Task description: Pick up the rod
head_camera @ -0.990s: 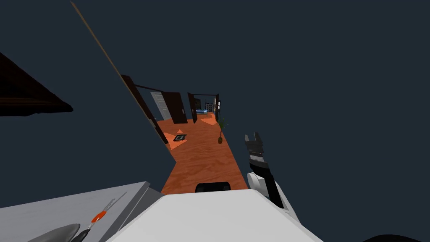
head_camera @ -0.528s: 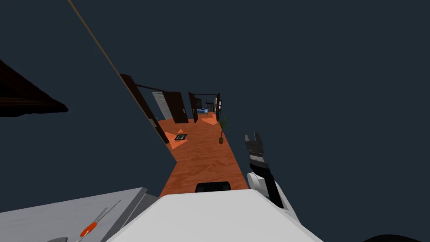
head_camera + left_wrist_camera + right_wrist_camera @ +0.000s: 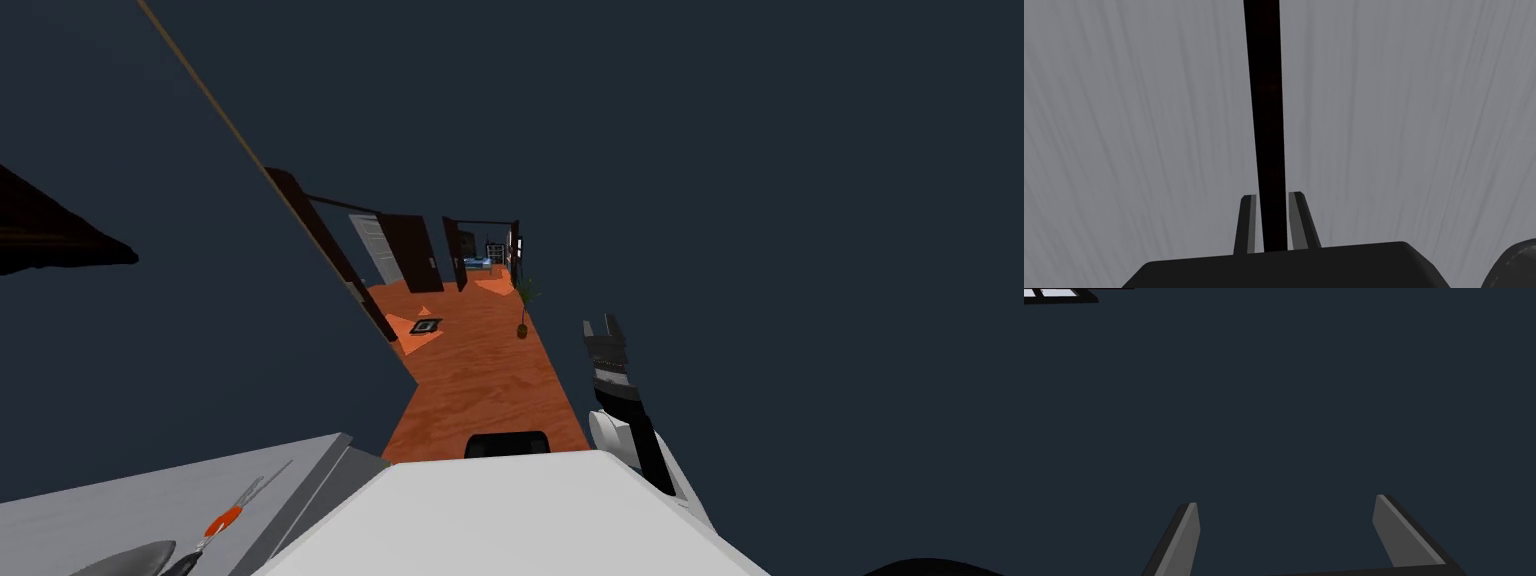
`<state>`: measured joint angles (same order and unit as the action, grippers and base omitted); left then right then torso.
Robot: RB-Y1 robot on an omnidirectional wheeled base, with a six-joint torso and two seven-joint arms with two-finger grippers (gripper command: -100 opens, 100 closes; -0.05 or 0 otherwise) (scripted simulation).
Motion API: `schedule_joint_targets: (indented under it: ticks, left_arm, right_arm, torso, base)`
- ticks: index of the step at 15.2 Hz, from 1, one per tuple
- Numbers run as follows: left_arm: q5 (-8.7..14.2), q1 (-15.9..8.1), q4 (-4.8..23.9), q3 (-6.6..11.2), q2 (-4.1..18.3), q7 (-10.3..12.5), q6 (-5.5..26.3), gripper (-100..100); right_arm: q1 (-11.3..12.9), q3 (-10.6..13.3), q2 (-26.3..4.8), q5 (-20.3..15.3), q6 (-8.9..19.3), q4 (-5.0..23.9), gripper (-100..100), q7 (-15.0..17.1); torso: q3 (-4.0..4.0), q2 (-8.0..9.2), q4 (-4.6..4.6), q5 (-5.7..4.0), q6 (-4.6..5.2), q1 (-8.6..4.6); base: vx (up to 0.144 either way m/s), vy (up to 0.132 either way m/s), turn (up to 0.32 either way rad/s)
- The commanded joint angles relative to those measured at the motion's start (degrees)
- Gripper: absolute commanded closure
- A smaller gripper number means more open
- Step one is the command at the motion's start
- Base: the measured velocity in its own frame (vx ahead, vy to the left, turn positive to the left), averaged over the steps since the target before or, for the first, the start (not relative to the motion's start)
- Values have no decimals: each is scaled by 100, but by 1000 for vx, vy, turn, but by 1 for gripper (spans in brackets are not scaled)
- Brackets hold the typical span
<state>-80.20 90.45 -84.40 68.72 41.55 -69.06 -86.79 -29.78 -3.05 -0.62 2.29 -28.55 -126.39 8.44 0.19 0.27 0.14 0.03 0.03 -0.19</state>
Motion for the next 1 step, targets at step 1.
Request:
schedule_joint_targets:
  ticks: [1]
  left_arm:
    - [0, 0, 0, 0, 0, 0, 0, 100]
  right_arm:
    - [0, 0, 0, 0, 0, 0, 0, 0]
  torso:
    - [0, 0, 0, 0, 0, 0]
  base:
    - [-54, -8, -27]
